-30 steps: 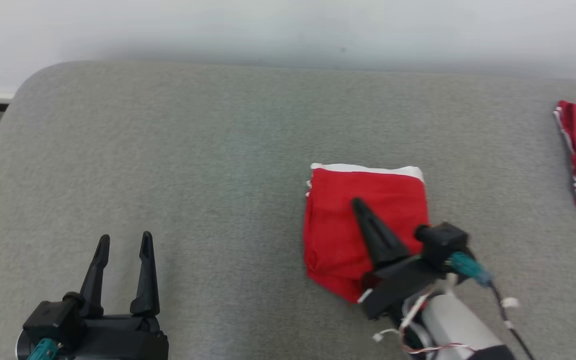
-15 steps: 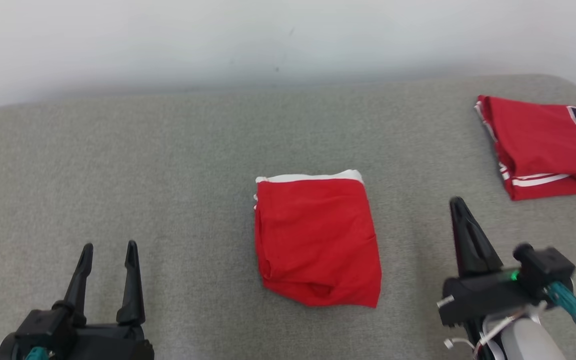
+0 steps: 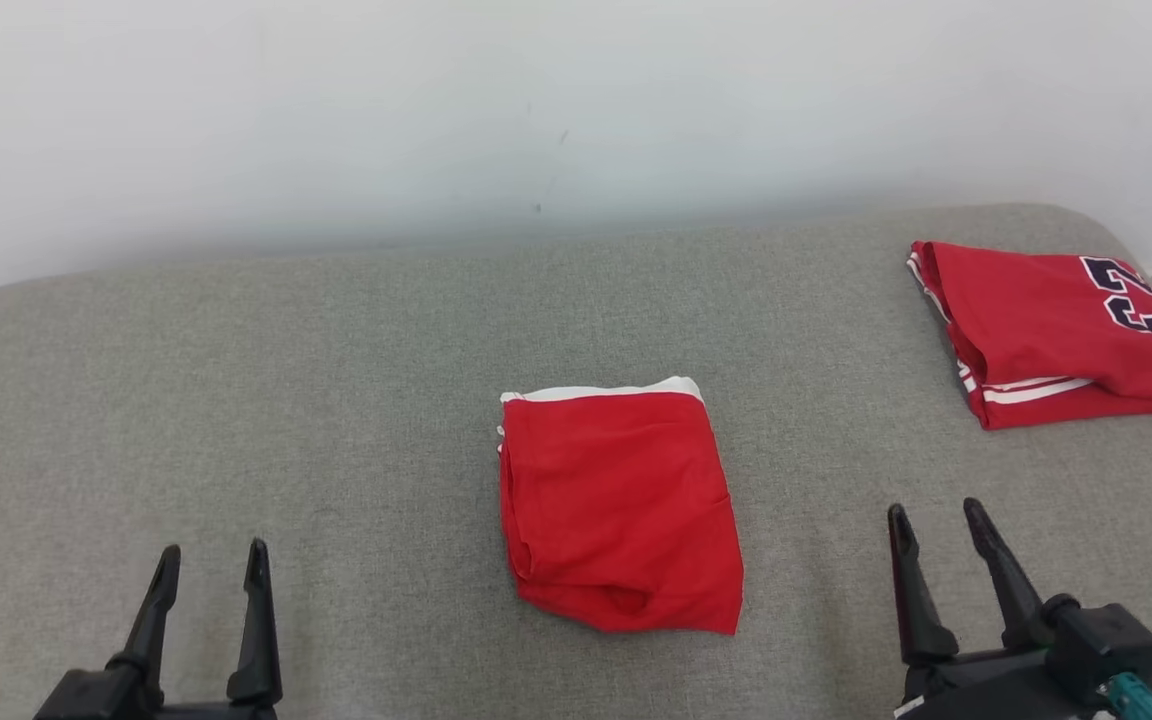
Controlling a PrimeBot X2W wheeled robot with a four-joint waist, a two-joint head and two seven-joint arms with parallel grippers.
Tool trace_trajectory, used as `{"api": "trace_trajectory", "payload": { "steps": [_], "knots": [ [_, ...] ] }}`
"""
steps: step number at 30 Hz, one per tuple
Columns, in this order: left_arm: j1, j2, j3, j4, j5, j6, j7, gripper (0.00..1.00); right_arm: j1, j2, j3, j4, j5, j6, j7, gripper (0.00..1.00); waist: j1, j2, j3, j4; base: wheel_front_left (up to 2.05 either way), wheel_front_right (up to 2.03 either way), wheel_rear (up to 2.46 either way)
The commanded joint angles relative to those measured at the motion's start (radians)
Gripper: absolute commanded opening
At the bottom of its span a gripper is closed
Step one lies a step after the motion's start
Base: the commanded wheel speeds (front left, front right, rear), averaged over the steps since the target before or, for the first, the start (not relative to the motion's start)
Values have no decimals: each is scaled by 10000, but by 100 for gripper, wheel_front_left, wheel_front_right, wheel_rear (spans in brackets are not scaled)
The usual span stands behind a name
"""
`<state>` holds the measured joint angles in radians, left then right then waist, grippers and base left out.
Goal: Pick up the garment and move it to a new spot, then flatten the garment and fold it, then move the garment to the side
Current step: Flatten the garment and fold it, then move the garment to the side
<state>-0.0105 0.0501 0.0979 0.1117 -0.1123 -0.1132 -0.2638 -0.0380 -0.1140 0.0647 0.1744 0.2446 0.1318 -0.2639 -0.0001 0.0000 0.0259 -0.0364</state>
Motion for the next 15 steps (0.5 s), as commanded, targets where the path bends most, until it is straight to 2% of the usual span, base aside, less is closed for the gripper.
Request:
{"api": "trace_trajectory", "payload": {
  "steps": [1, 15],
  "knots": [
    [230, 6, 58, -92, 89, 66, 0, 100, 106, -19, 92, 59, -82, -29, 3, 100, 1, 0, -58, 12, 0, 0, 0],
    [814, 5, -24, -305, 239, 72, 0, 100, -19, -61, 469, 526, -259, -29, 3, 100, 1, 0, -148, 185, 0, 0, 0]
  ]
}}
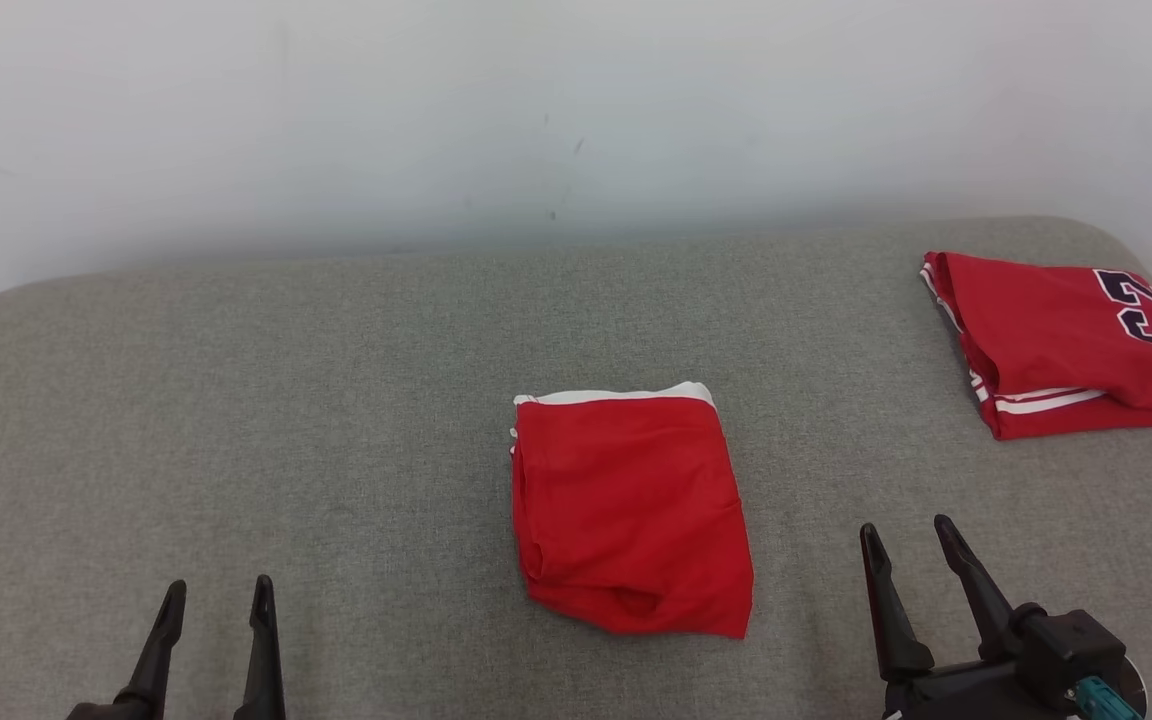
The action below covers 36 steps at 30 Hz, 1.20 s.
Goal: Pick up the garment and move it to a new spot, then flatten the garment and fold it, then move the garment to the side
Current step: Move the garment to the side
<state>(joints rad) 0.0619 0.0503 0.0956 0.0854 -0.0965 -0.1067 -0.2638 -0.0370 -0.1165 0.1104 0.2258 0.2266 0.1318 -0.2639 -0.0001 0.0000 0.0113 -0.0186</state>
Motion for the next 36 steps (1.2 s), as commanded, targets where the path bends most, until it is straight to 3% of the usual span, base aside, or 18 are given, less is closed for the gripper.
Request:
{"api": "trace_trajectory", "payload": {
  "steps": [1, 27, 36],
  "knots": [
    [93, 3, -9, -46, 76, 20, 0, 100, -44, -37, 24, 19, -92, -29, 3, 100, 1, 0, -5, 10, 0, 0, 0],
    [14, 4, -53, -217, -19, 166, 0, 100, 32, 52, -89, -44, -99, -29, 3, 100, 1, 0, 48, 61, 0, 0, 0],
    [-308, 3, -229, -206, -56, 151, 0, 100, -1160, -371, 476, 460, -130, -29, 3, 100, 1, 0, 440, 299, 0, 0, 0]
  ]
}}
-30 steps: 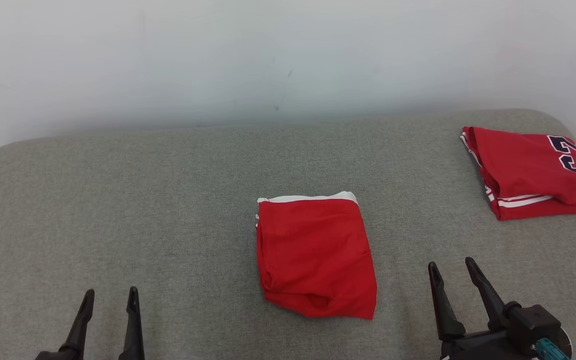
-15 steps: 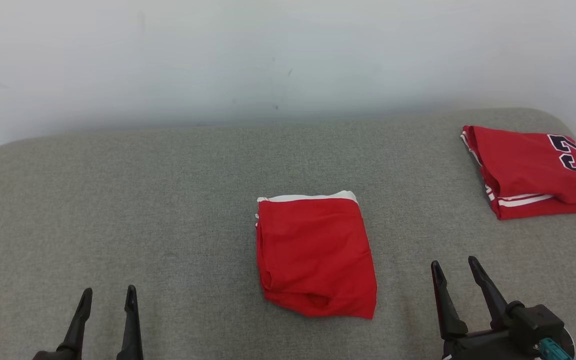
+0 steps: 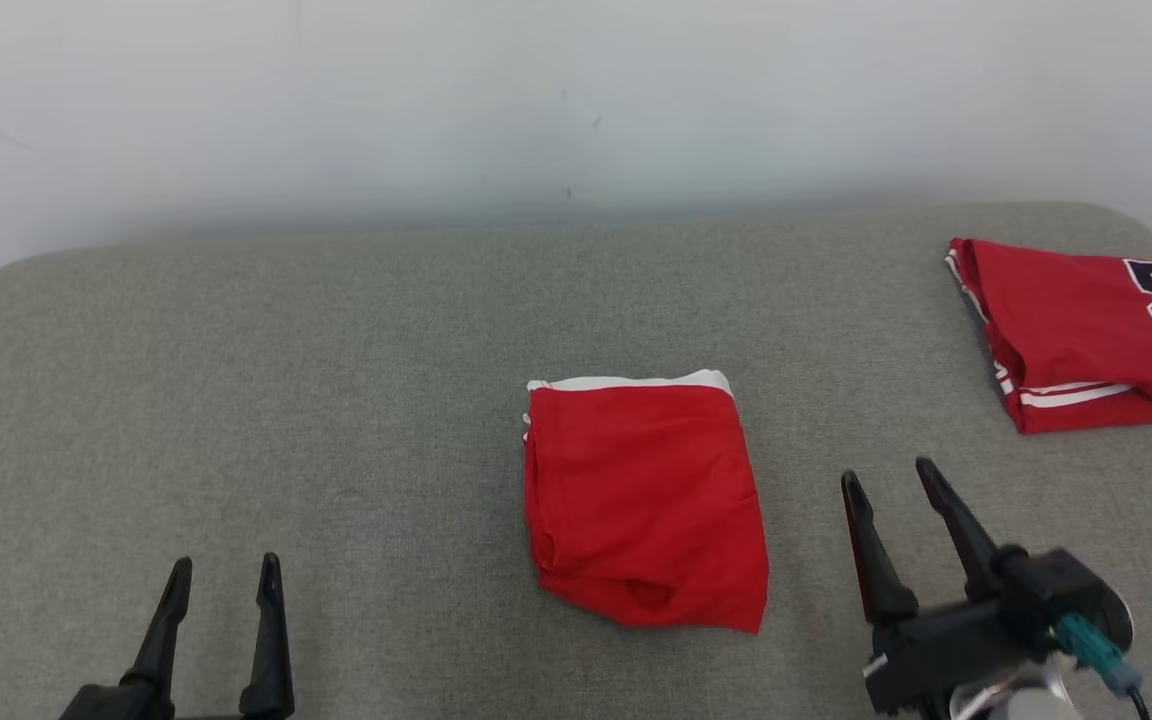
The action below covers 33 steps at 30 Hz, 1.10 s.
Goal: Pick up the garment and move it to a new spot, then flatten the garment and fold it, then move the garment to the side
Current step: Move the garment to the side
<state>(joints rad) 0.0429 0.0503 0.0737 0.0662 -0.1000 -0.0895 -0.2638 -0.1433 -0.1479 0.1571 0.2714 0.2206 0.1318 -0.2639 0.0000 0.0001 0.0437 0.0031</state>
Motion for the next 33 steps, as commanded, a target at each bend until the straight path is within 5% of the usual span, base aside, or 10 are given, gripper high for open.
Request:
{"api": "trace_trajectory", "payload": {
  "steps": [1, 11, 33],
  "knots": [
    [-179, 4, -13, 4, -24, -41, 0, 100, -331, -117, 107, 138, -92, -29, 4, 100, 0, -1, 173, 119, 0, 0, 0],
    [-587, 3, -193, 117, -166, -28, 0, 100, -2645, -270, 782, 2296, 90, -29, 634, 100, 0, -1, 779, 769, 0, 0, 0],
    [-1008, 3, -440, 382, -412, 45, 0, 100, -3959, 254, 1698, 6863, 1298, -29, 792, 100, 0, -1, 1305, 1402, 0, 0, 0]
  ]
}}
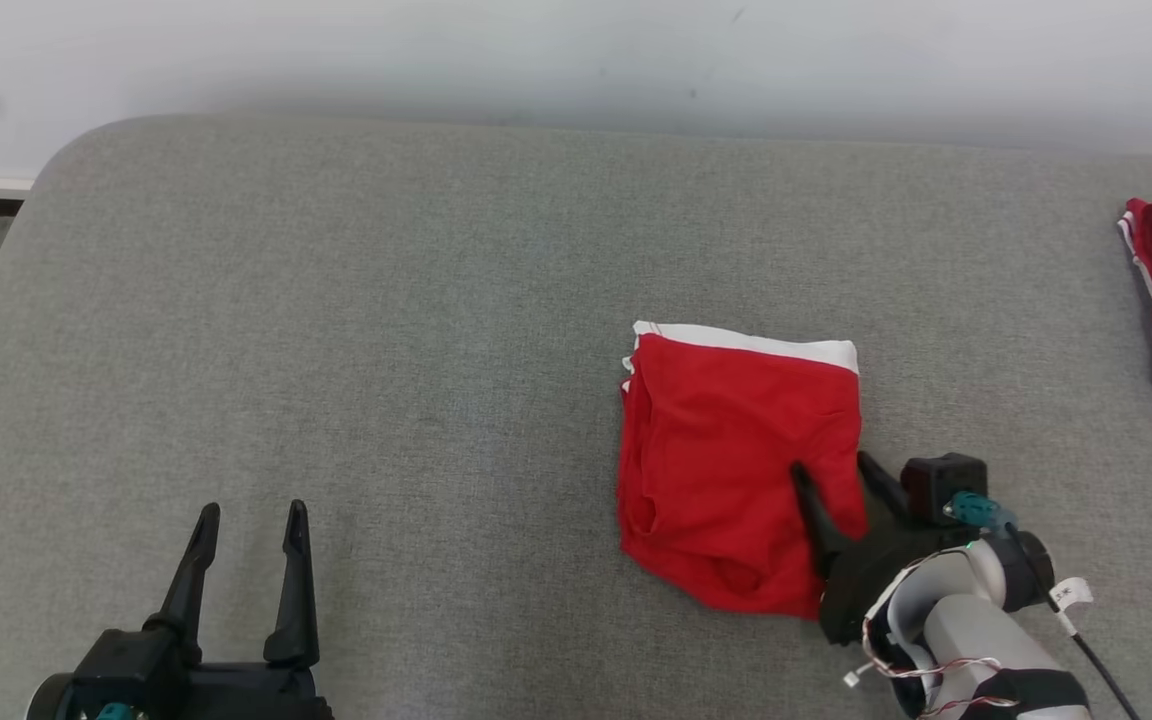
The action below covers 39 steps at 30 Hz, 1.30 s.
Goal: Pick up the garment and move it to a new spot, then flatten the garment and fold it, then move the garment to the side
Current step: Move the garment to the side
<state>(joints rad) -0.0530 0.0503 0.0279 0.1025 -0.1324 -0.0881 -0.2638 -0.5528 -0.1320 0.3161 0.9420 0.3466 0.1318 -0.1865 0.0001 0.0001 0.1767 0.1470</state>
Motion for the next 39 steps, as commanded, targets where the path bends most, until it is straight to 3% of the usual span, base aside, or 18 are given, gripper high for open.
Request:
{"api": "trace_trajectory", "payload": {
  "steps": [1, 3, 4, 5, 13, 23, 31, 34, 39],
  "knots": [
    [-43, 1, 12, 32, -92, 27, 0, 100, 148, 189, 203, 246, 107, -29, -12, 100, -1, -1, -48, -69, 0, 0, 0],
    [-58, 4, -14, 70, -79, -6, 0, 100, 208, 328, 363, 438, 346, -28, 52, 97, -1, -1, -79, -117, 0, 0, 0],
    [-74, 4, -28, 78, -93, -20, 0, 100, 223, 390, 475, 457, 487, -26, 38, 35, -1, -1, -89, -137, 0, 0, 0],
    [-93, 3, -44, 92, -102, -30, 0, 100, 225, 433, 573, 458, 642, -13, 8, 0, -1, -1, -98, -157, 0, 0, 0],
    [-222, 4, -94, 17, -164, -66, 2, 100, -572, -362, 1451, 302, 850, -32, -282, 0, -1, -1, 71, -438, 0, 0, 0],
    [-615, 3, -194, -320, -68, -116, 0, 100, -2114, -2022, 2808, -669, 1062, -31, 213, 0, -1, -1, 1117, -1191, 0, 0, 0],
    [-1420, 7, -373, -722, 78, -232, 3, 100, -3646, -4084, 3658, -2256, 1437, -31, 988, 0, -1, -1, 2705, -2006, 0, 0, 0],
    [-1716, 24, -343, -839, 275, -291, 0, 100, -4275, -5062, 3678, -3087, 1691, -31, 1353, 0, -1, -1, 3341, -2525, 0, 0, 0],
    [-1914, 224, -235, -1277, 415, -352, 0, 100, -4841, -6171, 3717, -4049, 1958, -31, 1891, 0, -1, -1, 4066, -3126, 0, 0, 0]
  ]
}}
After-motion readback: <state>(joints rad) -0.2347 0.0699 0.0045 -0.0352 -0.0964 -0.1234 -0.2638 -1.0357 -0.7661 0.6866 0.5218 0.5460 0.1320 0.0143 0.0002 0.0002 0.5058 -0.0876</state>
